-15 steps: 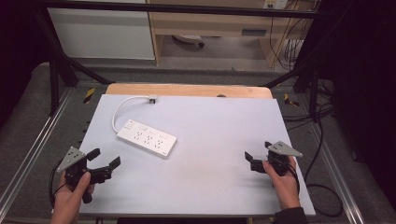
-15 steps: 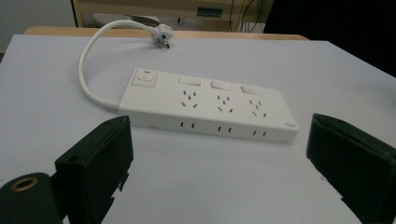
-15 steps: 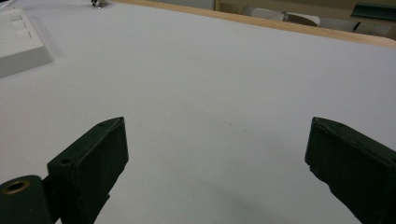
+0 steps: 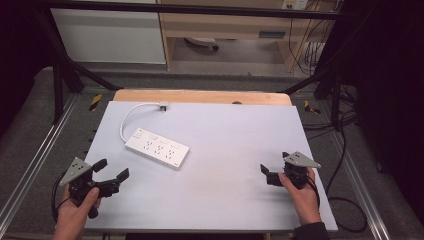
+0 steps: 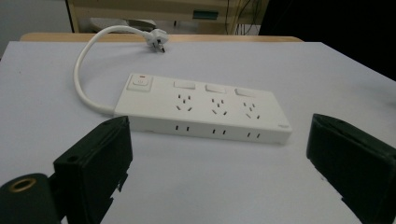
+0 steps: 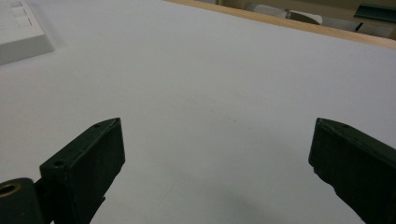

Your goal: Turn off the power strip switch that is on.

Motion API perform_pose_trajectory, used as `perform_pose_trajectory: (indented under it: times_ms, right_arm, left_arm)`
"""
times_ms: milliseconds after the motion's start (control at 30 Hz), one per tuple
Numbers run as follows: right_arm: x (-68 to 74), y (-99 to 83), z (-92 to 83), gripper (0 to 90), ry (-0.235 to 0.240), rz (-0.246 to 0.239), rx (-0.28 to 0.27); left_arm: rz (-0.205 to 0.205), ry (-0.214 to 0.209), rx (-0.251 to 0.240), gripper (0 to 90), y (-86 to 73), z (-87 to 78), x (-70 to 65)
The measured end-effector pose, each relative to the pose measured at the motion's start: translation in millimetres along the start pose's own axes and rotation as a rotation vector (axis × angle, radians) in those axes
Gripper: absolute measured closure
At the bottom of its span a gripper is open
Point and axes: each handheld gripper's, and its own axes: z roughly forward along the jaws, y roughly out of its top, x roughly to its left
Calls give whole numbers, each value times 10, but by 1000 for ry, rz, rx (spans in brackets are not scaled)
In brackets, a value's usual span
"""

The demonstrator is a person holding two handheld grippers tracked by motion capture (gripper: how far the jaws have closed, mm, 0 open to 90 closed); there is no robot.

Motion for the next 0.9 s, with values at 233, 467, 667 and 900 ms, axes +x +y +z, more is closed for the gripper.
perform_pose_trajectory:
  times_ms: [233,467,667,900]
  right_arm:
    - [17,8,16,43,10,-14,4]
    - [9,14,34,66,44,-14,10]
    - [28,9,43,56,60,-12,19]
    - [49,11,36,44,61,-22,20]
  left_arm:
    - [-69,-54,-23,71,68,-19,1]
    - [-94,-45,-25,79,222,30,14]
    - [-68,-17,-14,81,360,163,-1]
    - [-27,-6,-24,81,563,299,-32]
